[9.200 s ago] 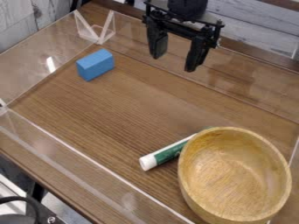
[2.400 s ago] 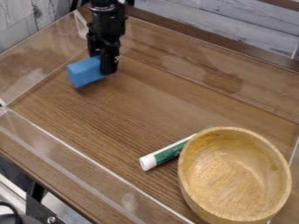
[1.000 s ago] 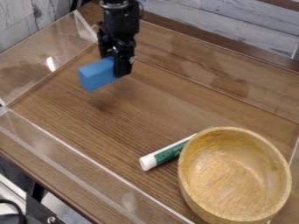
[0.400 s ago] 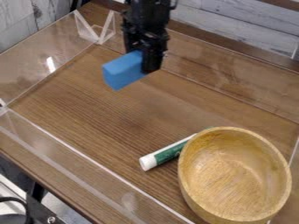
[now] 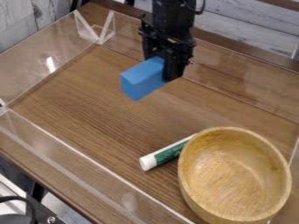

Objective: Put the blue block in the brown bowl

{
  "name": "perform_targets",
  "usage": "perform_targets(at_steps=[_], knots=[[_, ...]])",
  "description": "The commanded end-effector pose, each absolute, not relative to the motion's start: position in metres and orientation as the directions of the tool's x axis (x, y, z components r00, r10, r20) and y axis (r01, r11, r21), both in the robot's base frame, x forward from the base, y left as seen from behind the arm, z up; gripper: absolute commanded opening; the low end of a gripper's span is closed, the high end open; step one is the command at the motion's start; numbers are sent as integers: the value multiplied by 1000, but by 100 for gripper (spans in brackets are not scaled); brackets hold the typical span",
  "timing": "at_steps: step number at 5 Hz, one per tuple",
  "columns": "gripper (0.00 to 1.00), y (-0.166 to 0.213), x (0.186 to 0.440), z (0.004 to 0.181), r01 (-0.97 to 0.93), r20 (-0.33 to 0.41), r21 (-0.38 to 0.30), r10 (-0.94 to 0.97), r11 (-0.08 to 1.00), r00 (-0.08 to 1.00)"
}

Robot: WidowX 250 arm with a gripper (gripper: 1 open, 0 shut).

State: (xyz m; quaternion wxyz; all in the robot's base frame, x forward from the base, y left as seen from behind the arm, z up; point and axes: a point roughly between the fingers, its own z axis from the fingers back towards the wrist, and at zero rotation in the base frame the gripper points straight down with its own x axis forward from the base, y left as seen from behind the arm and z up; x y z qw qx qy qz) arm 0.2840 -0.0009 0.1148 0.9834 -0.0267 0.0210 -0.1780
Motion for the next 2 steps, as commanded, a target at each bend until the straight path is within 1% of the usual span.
perform_targets(at_steps=[1,2], knots=[[0,-16,280,135,345,35,-37,-343,938,938],[0,-34,272,139,332,50,-41,-330,942,943]])
